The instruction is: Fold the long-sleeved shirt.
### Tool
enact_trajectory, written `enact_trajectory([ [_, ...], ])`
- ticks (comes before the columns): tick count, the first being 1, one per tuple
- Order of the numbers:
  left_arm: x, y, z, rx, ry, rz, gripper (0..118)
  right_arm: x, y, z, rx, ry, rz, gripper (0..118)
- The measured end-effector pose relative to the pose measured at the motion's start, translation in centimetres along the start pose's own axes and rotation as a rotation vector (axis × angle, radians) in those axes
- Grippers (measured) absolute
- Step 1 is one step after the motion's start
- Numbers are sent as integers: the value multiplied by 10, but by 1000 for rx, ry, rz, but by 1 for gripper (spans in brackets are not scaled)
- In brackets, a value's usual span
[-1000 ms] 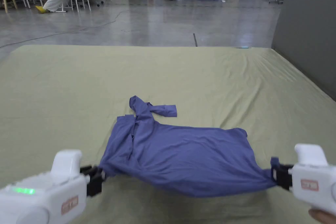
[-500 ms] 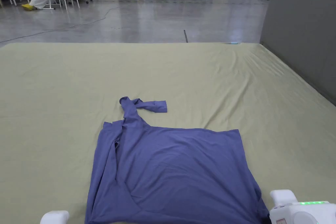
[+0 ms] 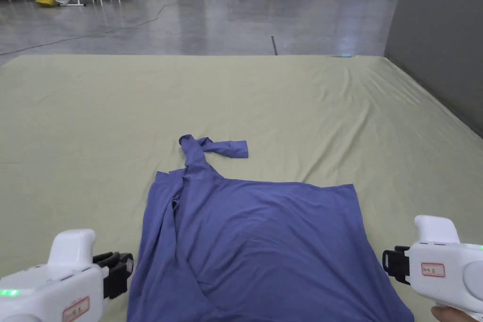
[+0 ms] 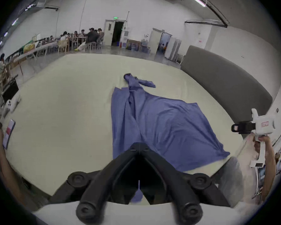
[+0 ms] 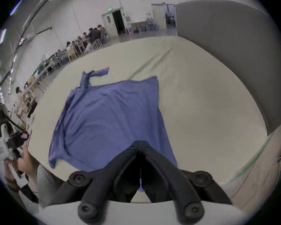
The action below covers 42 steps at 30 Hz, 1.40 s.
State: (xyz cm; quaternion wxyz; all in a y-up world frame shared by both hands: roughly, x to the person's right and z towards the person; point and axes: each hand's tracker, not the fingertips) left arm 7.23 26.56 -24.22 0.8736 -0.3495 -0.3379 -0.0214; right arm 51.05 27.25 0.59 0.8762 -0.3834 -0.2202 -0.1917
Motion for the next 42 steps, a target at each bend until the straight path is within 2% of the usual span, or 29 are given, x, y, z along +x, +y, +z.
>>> enact_trajectory([
  [3, -4, 20, -27, -54, -41, 24, 0, -10, 10, -13, 1, 10, 14, 3],
  [12, 3, 124, -149, -107, -4, -14, 0, -28, 29, -63, -62, 41, 8, 3],
  [13, 3, 130, -162, -104, 17, -4, 6, -28, 30, -68, -70, 40, 7, 3],
  [14, -1, 138, -178, -111, 19, 1, 34, -28, 32, -73, -76, 42, 6, 3],
  [15, -2, 144, -194, -145, 37, 8, 71, -28, 33, -78, -86, 44, 7, 3],
  [16, -3, 148, -211, -199, 64, -1, 102, -28, 34, -82, -94, 44, 6, 3],
  [17, -3, 153, -225, -204, 71, -7, 107, -28, 36, -86, -99, 43, 6, 3],
  [26, 11, 237, -364, -246, 74, -76, 106, -21, 42, -116, -140, 19, 11, 3],
  [30, 39, 271, -431, -254, 56, -192, 106, -14, 39, -133, -166, 11, -3, 3],
  [36, 66, 267, -511, -384, 42, -199, 106, 2, 33, -153, -211, -8, -44, 3],
  [37, 71, 263, -518, -399, 65, -211, 105, 4, 32, -155, -215, -14, -46, 3],
  [38, 73, 258, -518, -384, 105, -258, 98, 6, 31, -156, -220, -21, -48, 3],
  [39, 76, 257, -517, -373, 116, -297, 98, 7, 30, -156, -223, -23, -50, 3],
  [40, 80, 260, -514, -385, 109, -282, 94, 9, 29, -156, -226, -27, -54, 3],
  [41, 81, 266, -507, -377, 104, -272, 70, 9, 29, -155, -229, -29, -57, 3],
  [42, 78, 273, -500, -344, 93, -248, 14, 9, 28, -155, -229, -28, -60, 3],
])
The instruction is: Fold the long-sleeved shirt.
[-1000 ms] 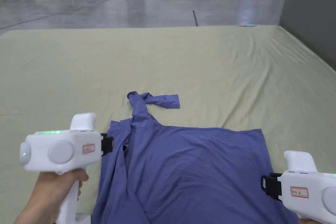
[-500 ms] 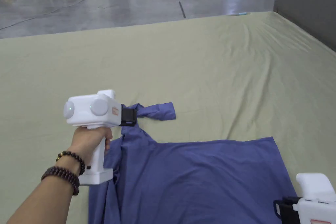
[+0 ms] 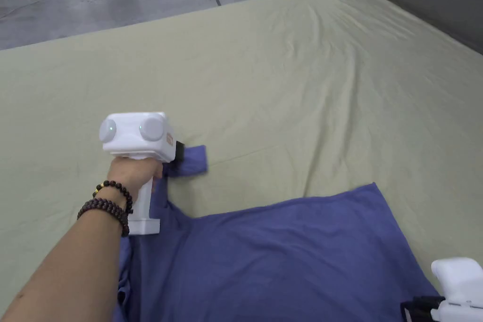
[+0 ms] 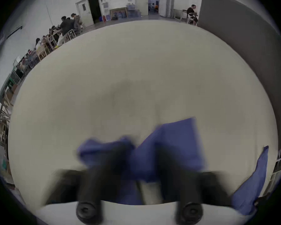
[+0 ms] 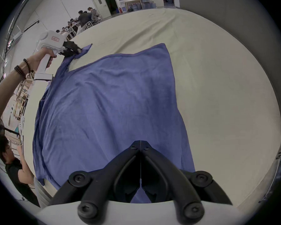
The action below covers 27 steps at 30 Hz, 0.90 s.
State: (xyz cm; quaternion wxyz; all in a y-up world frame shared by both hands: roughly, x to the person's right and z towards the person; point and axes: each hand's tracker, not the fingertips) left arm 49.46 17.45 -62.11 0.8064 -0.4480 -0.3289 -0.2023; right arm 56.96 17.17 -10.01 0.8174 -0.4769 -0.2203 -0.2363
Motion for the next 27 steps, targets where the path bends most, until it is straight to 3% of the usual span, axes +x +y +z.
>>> enact_trajectory([
  [1, 0, -1, 10, 15, 29, -12, 4, 0, -1, 0, 0, 2, -1, 3],
  [4, -18, -4, 35, -8, -4, 25, 4, -6, -3, 5, 5, 11, 0, 3],
  [8, -42, -24, 103, 90, -31, 104, 4, -17, -6, 21, 28, 52, 8, 3],
  [11, -51, -61, 170, 196, -89, 170, 4, -28, -9, 37, 58, 76, 36, 3],
  [15, -45, -135, 230, 229, -55, 184, 4, -41, -17, 57, 90, 110, 70, 3],
  [19, -24, -217, 247, 195, -16, 197, 4, -48, -27, 70, 104, 132, 99, 3],
  [22, -17, -264, 224, 133, -44, 238, 5, -49, -32, 75, 105, 138, 102, 3],
  [23, -16, -274, 213, 107, -42, 273, 9, -49, -33, 77, 106, 141, 101, 3],
  [24, -17, -284, 199, 92, -44, 309, 22, -48, -34, 80, 108, 143, 101, 3],
  [25, -18, -290, 190, 89, -55, 331, 61, -48, -35, 83, 111, 143, 100, 3],
  [26, -21, -293, 187, 101, -85, 347, 110, -47, -36, 86, 115, 141, 99, 3],
  [27, -25, -295, 187, 122, -122, 363, 118, -46, -36, 90, 120, 142, 97, 3],
])
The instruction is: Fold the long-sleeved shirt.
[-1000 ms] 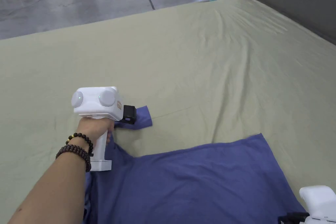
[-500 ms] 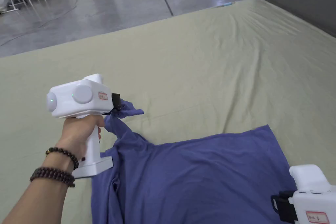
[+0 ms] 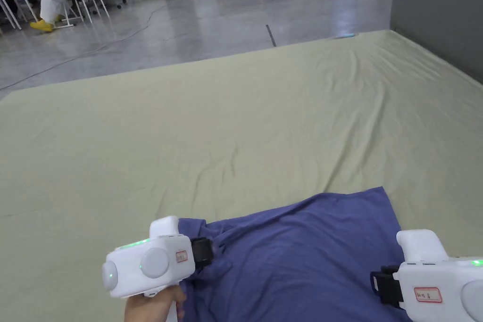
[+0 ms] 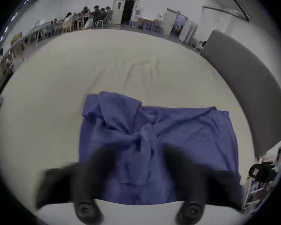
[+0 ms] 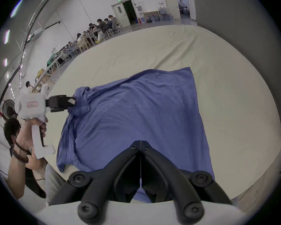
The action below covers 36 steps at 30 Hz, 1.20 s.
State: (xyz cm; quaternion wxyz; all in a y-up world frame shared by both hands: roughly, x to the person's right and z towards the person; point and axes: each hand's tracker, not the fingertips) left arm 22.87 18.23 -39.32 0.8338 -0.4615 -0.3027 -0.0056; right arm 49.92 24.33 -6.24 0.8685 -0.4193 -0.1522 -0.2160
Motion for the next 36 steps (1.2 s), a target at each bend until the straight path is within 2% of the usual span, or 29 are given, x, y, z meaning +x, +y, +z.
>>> enact_trajectory([
  [4, -1, 10, 29, 103, -36, 0, 118, 2, -1, 14, 20, -4, -9, 3],
  [7, 17, -14, 87, 190, -1, -8, 118, 0, -1, 19, 32, -8, -18, 3],
  [8, 15, -21, 96, 181, -3, -12, 112, -1, -2, 21, 38, -7, -19, 3],
  [9, 8, -33, 110, 180, 1, -11, 86, -2, -3, 22, 43, -3, -22, 3],
  [10, 4, -41, 113, 169, 11, -7, 28, -3, -4, 22, 45, 1, -25, 3],
  [11, -1, -48, 109, 122, 22, 5, 0, -4, -4, 22, 45, 4, -27, 3],
  [13, -16, -51, 109, 81, -13, 5, 0, -6, -4, 20, 38, 8, -23, 3],
  [17, -19, -23, 106, 107, 19, -1, 0, -9, -1, 14, 24, -1, -4, 3],
  [20, -15, 24, 88, 117, -15, -18, 0, -7, 4, 9, 17, -5, -2, 3],
  [21, -15, 40, 72, 106, -13, -7, 6, -7, 6, 7, 14, -8, -2, 3],
  [22, -16, 55, 57, 90, 8, 0, 31, -7, 7, 4, 11, -11, -3, 3],
  [23, -17, 69, 39, 70, 35, -6, 89, -6, 8, 2, 6, -14, -4, 3],
  [24, -17, 81, 21, 42, 70, -18, 115, -6, 9, 0, 1, -16, -7, 3],
  [25, -5, 84, 13, 19, 117, -61, 118, -5, 9, -3, -4, -17, -12, 3],
  [27, 4, 95, -14, -29, 137, -121, 116, -2, 10, -8, -17, -20, -21, 3],
  [31, -1, 104, -63, -191, 135, -123, 113, 4, 11, -17, -41, -42, -33, 3],
  [32, 1, 101, -72, -245, 157, -110, 107, 6, 11, -18, -45, -51, -36, 3],
  [33, -3, 98, -80, -292, 176, -97, 94, 7, 12, -19, -49, -58, -36, 3],
  [34, -2, 92, -82, -292, 210, -113, 71, 9, 13, -21, -54, -64, -38, 3],
  [36, 6, 88, -68, -212, 200, -164, 46, 13, 15, -24, -62, -73, -45, 3],
])
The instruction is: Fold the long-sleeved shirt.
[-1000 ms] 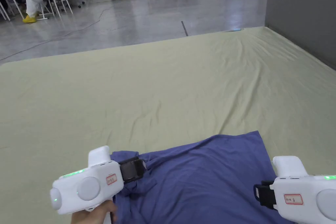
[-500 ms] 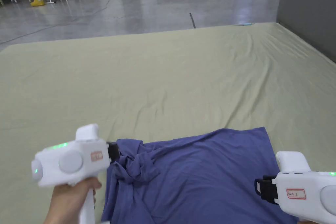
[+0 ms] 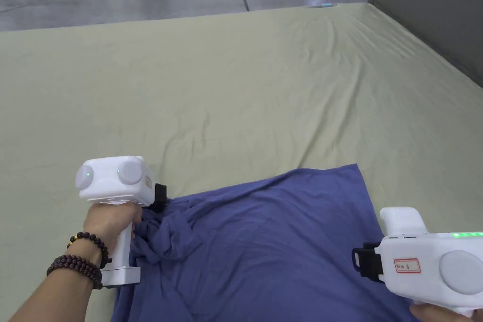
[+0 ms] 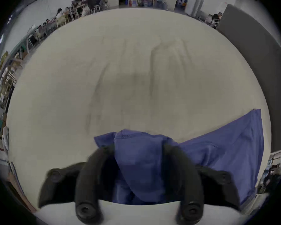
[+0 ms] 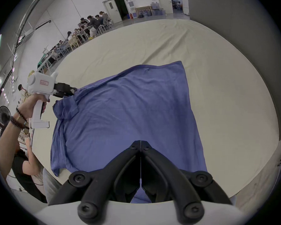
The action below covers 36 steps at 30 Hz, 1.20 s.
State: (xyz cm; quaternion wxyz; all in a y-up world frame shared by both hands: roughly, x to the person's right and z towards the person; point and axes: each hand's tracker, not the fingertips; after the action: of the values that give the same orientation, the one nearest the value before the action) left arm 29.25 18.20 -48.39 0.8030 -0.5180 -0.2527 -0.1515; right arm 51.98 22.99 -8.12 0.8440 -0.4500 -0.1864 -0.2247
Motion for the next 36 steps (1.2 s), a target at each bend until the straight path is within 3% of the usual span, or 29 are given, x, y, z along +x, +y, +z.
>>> enact_trajectory([
  [1, 0, 0, 4, -12, -31, 3, 18, 2, 2, -2, -4, -3, -3, 3],
  [6, -1, -7, 35, 38, -51, -31, 17, 8, 36, -11, 2, -23, 13, 3],
  [10, -7, -9, 51, 70, -69, -17, 17, 16, 116, -27, 39, -91, 53, 4],
  [11, -9, -9, 53, 73, -70, -17, 17, 20, 140, -35, 31, -95, 52, 28],
  [13, -8, -11, 54, 75, -75, -10, 17, 31, 180, -62, -29, -118, 36, 97],
  [14, -9, -12, 54, 75, -81, -8, 17, 37, 197, -81, -74, -146, 26, 117],
  [18, -8, -12, 52, 80, -93, -8, 17, 60, 237, -141, -188, -265, 39, 104],
  [21, -8, -10, 47, 75, -96, -6, 17, 78, 240, -173, -284, -254, -27, 71],
  [23, -8, -8, 44, 70, -105, -7, 17, 86, 237, -183, -296, -234, -78, 70],
  [28, -7, -5, 40, 65, -93, -16, 17, 80, 233, -186, -301, -248, -65, 66],
  [31, -6, -7, 38, 65, -89, -6, 17, 64, 227, -179, -293, -299, 24, 23],
  [32, -6, -8, 38, 68, -94, -2, 17, 62, 224, -179, -296, -283, 15, 10],
  [34, -3, -12, 41, 70, -92, 4, 17, 62, 221, -176, -294, -290, 7, 8],
  [36, -5, -16, 46, 83, -94, 3, 17, 63, 218, -168, -269, -258, -55, 7],
])
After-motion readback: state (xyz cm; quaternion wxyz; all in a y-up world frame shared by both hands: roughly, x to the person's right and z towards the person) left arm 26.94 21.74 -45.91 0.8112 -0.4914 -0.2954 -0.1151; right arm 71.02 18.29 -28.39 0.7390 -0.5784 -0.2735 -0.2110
